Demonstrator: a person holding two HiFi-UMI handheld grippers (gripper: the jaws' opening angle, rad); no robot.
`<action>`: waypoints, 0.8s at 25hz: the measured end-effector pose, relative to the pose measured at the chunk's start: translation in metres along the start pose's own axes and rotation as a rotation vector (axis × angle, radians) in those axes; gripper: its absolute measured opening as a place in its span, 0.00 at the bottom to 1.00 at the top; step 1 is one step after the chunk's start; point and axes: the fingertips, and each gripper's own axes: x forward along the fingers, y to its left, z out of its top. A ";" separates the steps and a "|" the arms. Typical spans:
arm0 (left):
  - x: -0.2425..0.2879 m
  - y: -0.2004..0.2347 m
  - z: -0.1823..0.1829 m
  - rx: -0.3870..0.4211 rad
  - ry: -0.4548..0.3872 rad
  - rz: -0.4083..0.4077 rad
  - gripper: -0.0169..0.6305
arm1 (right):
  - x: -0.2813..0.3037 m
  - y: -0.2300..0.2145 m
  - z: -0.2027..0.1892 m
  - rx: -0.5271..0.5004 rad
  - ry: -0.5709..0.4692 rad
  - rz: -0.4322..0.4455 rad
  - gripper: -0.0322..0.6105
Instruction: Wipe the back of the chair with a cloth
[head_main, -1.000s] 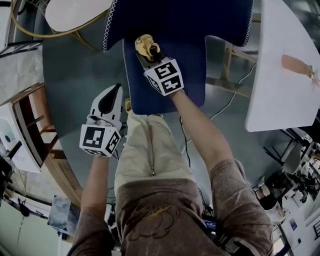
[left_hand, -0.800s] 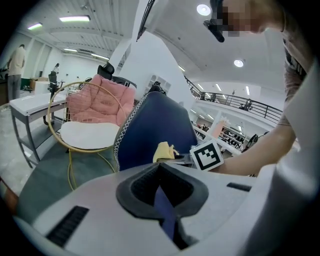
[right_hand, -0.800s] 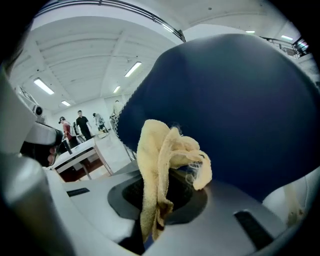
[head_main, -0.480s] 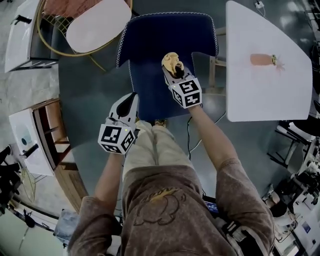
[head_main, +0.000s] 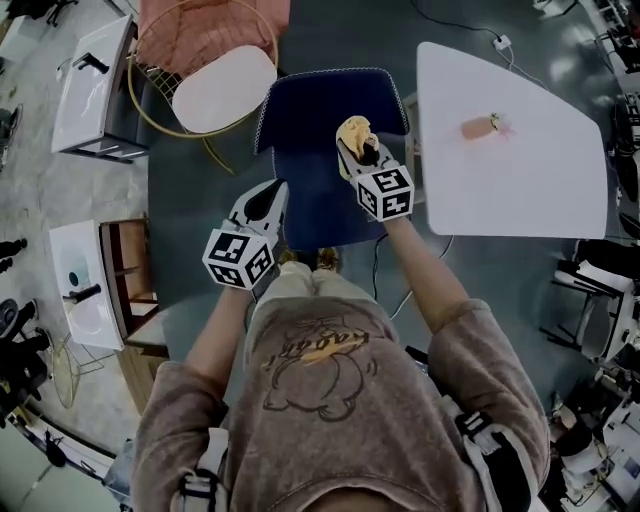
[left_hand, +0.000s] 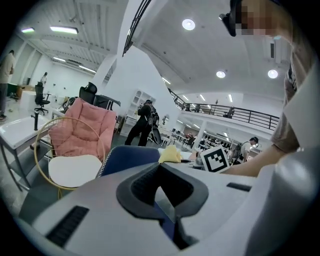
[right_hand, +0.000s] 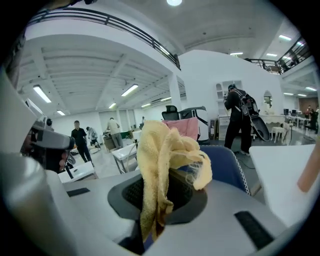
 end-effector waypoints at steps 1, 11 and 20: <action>-0.005 -0.005 0.006 0.002 -0.006 -0.002 0.04 | -0.009 0.003 0.009 -0.002 -0.009 0.003 0.16; -0.041 -0.035 0.047 0.065 -0.094 0.009 0.04 | -0.086 0.022 0.070 -0.044 -0.124 0.010 0.16; -0.074 -0.033 0.037 0.054 -0.096 0.060 0.04 | -0.131 0.066 0.056 -0.028 -0.157 0.044 0.16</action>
